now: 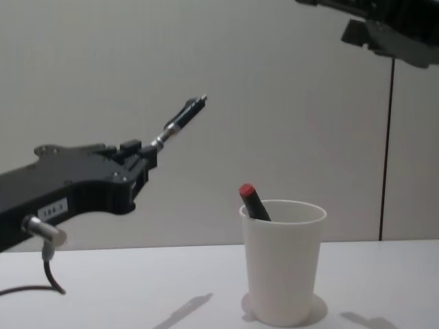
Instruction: Place the pen into the pen holder.
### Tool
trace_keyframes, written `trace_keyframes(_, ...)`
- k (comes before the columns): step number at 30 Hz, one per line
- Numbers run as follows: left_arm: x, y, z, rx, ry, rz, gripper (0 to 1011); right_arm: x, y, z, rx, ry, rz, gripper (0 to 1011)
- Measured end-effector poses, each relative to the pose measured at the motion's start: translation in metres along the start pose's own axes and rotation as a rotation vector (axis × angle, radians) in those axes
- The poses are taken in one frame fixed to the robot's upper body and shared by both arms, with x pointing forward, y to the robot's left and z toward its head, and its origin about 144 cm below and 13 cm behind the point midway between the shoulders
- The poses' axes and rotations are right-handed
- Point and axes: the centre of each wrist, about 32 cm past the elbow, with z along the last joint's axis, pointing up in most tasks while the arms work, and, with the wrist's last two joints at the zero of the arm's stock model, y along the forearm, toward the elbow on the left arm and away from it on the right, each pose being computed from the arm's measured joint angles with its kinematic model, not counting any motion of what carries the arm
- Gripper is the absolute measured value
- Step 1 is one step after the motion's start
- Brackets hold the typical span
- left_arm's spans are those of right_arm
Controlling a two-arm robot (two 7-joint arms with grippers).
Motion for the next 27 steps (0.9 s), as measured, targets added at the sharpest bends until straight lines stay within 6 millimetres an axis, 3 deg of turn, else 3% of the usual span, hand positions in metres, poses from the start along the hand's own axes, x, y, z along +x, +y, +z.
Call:
trace_keyframes(14, 0.004, 0.001, 0.014, -0.140, -0.036, -0.026, 121, -0.001, 0.007, -0.020, -0.031, 0.089, -0.005, 1002)
trace_keyframes(27, 0.003, 0.004, 0.020, -0.194, -0.046, -0.039, 121, -0.005, 0.034, -0.038, -0.022, 0.208, 0.067, 1002)
